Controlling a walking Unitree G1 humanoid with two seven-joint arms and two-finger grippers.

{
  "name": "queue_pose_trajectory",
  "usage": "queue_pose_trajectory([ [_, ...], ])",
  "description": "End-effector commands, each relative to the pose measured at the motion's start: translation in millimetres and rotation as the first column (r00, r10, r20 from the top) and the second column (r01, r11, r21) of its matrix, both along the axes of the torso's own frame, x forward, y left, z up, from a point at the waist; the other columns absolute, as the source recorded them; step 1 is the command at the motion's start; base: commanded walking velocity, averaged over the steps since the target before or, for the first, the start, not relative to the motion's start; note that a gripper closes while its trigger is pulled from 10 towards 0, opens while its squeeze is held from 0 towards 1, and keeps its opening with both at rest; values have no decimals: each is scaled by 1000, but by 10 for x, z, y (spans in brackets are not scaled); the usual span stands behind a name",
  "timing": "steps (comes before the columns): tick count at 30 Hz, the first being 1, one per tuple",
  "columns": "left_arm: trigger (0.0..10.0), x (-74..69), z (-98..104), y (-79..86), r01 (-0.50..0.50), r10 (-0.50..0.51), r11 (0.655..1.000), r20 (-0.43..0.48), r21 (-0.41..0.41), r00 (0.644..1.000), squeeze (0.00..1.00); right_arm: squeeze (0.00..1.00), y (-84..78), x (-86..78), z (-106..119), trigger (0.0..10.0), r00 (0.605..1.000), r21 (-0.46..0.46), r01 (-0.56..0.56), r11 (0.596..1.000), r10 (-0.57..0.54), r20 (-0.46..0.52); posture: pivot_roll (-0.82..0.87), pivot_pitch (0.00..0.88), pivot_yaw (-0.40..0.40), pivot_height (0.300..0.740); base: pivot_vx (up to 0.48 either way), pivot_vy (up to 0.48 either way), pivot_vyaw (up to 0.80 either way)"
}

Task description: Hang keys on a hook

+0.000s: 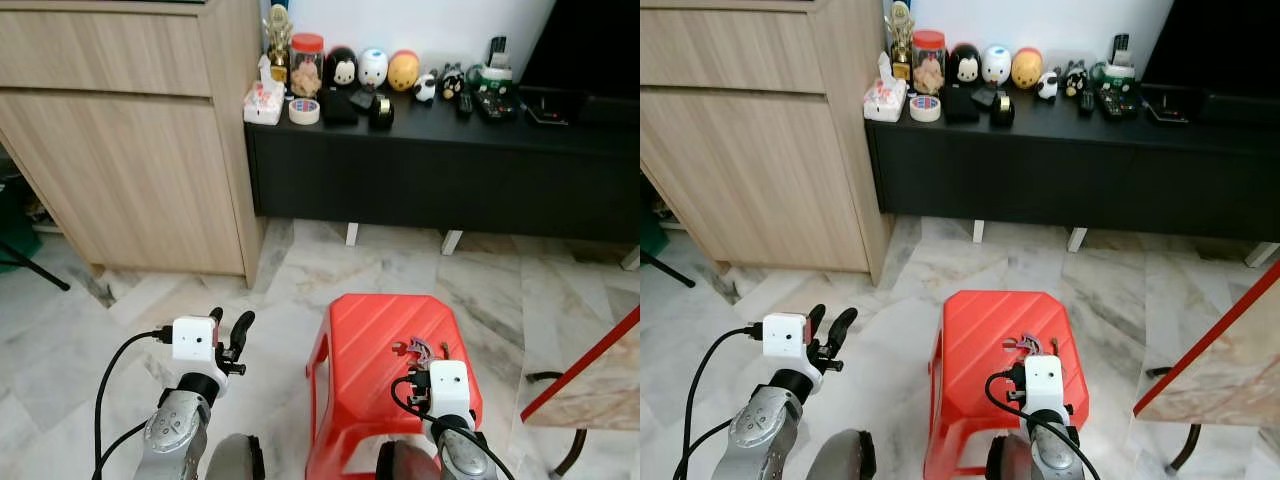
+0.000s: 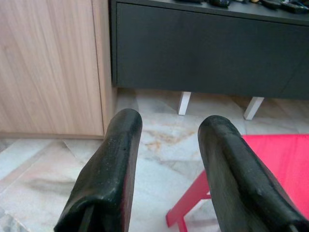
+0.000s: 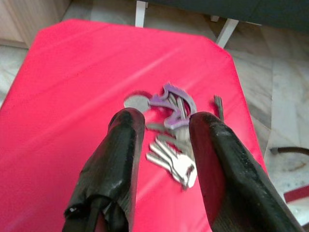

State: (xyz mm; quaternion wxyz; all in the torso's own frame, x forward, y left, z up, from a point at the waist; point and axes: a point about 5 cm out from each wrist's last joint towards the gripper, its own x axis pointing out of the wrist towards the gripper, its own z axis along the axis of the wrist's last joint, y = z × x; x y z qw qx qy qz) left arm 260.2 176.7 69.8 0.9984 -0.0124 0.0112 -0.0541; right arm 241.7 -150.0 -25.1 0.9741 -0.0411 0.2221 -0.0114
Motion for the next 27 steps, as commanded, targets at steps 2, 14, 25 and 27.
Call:
queue_pose_trajectory([
  [2,10000,6,4,-12,4,-4,1000,8,-8,1000,0,0,-17,-3,3,10000,1000,8,14,1000,-14,8,70,77,-83,616,381,0,0],
  [14,10000,7,7,-16,6,-6,1000,12,-12,1000,0,0,-10,-18,-14,10000,1000,11,12,1000,-12,2,70,78,-83,616,185,0,0],
  [25,10000,2,1,-16,12,-12,1000,10,-8,1000,0,0,-35,-93,-119,10000,998,-16,10,1000,-11,-64,72,80,-81,616,0,0,0],
  [27,10000,2,0,-14,12,-12,1000,9,-7,1000,0,0,-47,-99,-128,10000,997,-21,16,1000,-17,-70,73,81,-80,616,0,0,0],
])
